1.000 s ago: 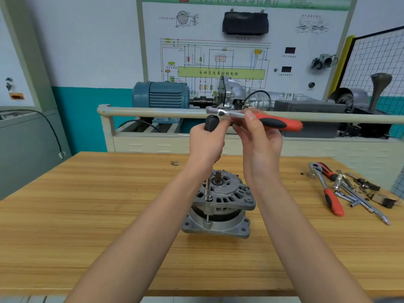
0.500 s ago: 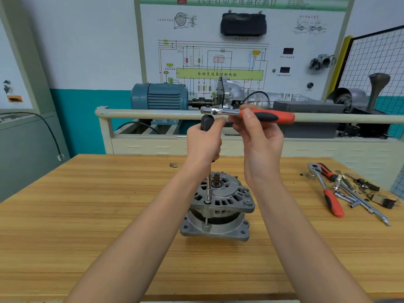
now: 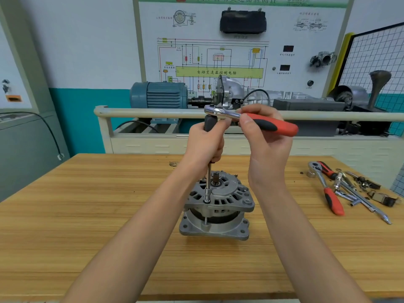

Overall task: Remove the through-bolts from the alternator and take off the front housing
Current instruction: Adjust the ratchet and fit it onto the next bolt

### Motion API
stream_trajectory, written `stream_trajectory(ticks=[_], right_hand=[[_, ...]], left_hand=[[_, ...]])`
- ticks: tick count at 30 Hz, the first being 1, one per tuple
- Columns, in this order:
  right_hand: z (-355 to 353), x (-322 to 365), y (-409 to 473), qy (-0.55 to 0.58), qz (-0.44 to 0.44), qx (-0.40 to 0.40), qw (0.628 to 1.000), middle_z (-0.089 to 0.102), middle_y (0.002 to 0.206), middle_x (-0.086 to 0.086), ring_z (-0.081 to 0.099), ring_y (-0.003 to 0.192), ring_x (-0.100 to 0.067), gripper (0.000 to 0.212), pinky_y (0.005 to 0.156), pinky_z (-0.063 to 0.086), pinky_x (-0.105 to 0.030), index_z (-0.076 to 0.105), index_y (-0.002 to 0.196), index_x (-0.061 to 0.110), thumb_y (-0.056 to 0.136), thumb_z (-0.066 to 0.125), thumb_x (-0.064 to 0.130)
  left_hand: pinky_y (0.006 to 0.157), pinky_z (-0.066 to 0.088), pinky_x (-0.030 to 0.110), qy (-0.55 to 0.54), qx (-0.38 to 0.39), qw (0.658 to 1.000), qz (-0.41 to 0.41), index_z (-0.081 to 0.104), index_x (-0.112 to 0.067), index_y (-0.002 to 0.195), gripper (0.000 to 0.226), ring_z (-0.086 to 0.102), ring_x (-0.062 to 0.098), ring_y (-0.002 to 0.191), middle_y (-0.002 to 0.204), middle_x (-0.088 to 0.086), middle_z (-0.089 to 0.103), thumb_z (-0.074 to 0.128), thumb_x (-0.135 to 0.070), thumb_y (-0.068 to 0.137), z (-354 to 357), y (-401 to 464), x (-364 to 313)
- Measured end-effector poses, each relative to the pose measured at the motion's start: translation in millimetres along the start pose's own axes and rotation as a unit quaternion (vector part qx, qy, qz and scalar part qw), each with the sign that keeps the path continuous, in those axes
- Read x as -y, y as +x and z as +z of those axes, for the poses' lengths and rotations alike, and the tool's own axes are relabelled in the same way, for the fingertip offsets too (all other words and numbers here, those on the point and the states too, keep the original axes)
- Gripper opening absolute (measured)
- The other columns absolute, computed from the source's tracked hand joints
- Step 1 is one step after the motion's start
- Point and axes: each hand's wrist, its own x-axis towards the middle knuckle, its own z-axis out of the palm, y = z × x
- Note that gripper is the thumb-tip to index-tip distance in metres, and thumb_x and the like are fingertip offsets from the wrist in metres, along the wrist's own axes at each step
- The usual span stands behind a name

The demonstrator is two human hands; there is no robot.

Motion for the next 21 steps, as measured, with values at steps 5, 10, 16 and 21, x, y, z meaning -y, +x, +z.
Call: stream_trajectory(ticks=[5,10,16,21], right_hand=[[1.7,5.7,-0.9,-0.066,-0.049,0.033,0.996,0.059,0.091,-0.009,0.058,0.090,-0.015,0.012,0.082,0.045,-0.029,0.061,0.092,0.016,0.080,0.061,0.018],[5.2,10.2,-6.1,-0.071,-0.114,0.056,0.989,0.060,0.087,-0.010,0.060,0.088,-0.027,0.010,0.084,0.048,-0.034,0.059,0.091,0.009,0.084,0.052,0.010],[17.6,16.4,-9.6,-0.059,-0.154,0.116,0.979,0.057,0.074,-0.011,0.056,0.070,-0.035,0.010,0.069,0.046,-0.037,0.057,0.080,0.009,0.084,0.048,0.007],[31.2,13.4,-8.8,-0.100,-0.148,0.170,0.969,0.044,0.060,-0.019,0.037,0.058,-0.027,0.023,0.060,0.036,-0.041,0.052,0.064,-0.005,0.085,0.053,0.004]], left_hand=[[0.036,0.019,0.015,-0.003,0.044,0.999,0.002,0.038,-0.025,0.038,0.059,0.019,0.008,0.034,0.040,-0.010,0.027,0.053,-0.018,0.094,-2.3,1.6,0.2],[0.036,0.018,0.014,0.004,0.075,0.997,0.003,0.039,-0.025,0.039,0.054,0.019,0.007,0.033,0.040,-0.011,0.027,0.052,-0.018,0.091,-3.4,-0.1,2.7],[0.046,0.016,0.015,-0.001,0.153,0.988,-0.017,0.033,-0.020,0.069,0.027,0.013,0.009,0.048,0.059,0.005,0.016,0.057,-0.029,0.078,-7.6,-4.0,-6.7],[0.069,0.004,0.042,-0.031,0.116,0.993,0.001,0.056,-0.025,0.057,0.031,0.006,0.026,0.076,0.066,0.006,0.025,0.047,-0.033,0.085,-11.4,-11.4,-10.2]])
